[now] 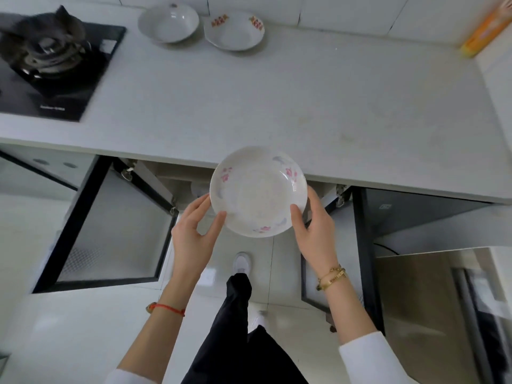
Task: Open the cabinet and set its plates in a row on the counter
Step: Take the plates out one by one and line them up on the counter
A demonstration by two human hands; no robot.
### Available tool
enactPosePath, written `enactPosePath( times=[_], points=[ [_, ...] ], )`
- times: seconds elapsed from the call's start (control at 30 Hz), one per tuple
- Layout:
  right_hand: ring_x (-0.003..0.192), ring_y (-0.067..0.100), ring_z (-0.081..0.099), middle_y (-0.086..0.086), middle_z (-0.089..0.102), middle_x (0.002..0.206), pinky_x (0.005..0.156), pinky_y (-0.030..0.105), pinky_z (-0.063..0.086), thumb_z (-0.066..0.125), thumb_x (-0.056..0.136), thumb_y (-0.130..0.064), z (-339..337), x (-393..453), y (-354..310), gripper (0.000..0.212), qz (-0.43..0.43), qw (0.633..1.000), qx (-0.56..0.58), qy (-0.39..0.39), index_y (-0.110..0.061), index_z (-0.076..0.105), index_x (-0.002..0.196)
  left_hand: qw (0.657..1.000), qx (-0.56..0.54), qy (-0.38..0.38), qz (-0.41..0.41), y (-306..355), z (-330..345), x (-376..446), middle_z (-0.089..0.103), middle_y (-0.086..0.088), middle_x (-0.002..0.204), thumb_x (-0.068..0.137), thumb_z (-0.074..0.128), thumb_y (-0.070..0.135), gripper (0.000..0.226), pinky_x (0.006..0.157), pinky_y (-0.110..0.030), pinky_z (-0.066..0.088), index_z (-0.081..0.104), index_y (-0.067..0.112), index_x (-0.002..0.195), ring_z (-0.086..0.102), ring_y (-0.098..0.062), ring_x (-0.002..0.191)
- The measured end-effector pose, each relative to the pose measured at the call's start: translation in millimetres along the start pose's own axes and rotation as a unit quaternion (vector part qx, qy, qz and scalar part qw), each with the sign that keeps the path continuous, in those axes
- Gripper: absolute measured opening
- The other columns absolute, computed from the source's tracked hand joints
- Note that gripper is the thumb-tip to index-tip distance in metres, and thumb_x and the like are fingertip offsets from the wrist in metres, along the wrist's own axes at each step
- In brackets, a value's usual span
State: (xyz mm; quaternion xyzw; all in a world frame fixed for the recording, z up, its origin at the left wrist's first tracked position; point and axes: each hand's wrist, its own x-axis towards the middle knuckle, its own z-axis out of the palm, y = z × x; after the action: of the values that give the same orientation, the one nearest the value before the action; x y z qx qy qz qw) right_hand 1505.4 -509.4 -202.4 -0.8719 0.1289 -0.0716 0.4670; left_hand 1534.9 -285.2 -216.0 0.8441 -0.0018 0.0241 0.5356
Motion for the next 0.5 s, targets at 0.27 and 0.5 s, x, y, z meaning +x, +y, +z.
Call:
enactPosePath(
  times=[0.27, 0.5],
  points=[
    [0.107, 0.006, 0.059, -0.004, 0.063, 0.121, 0.095, 0.032, 0.051, 0.051, 0.098, -0.024, -14.2, 68.5, -41.8, 0.044, -0.021, 0.998, 0.032, 0.050, -0.014, 0.044, 0.140, 0.999, -0.030, -0.012, 0.022, 45.8, -10.1, 81.7, 0.060, 0.024, 0.124, 0.088, 0.067, 0.033, 0.034, 0.101, -0.026, 0.047, 0.066, 0.034, 0.121, 0.057, 0.001, 0.117],
    [0.123, 0.011, 0.053, -0.003, 0.056, 0.136, 0.105, 0.035, 0.045, 0.048, 0.099, -0.029, -22.2, 125.5, -58.7, 0.047, -0.041, 0.995, 0.013, 0.089, -0.015, 0.041, 0.142, 0.998, -0.003, -0.027, 0.053, 75.4, -4.2, 148.7, 0.061, 0.016, 0.126, 0.089, 0.065, 0.033, 0.034, 0.101, -0.017, 0.043, 0.067, 0.028, 0.123, 0.053, 0.006, 0.117]
  ],
)
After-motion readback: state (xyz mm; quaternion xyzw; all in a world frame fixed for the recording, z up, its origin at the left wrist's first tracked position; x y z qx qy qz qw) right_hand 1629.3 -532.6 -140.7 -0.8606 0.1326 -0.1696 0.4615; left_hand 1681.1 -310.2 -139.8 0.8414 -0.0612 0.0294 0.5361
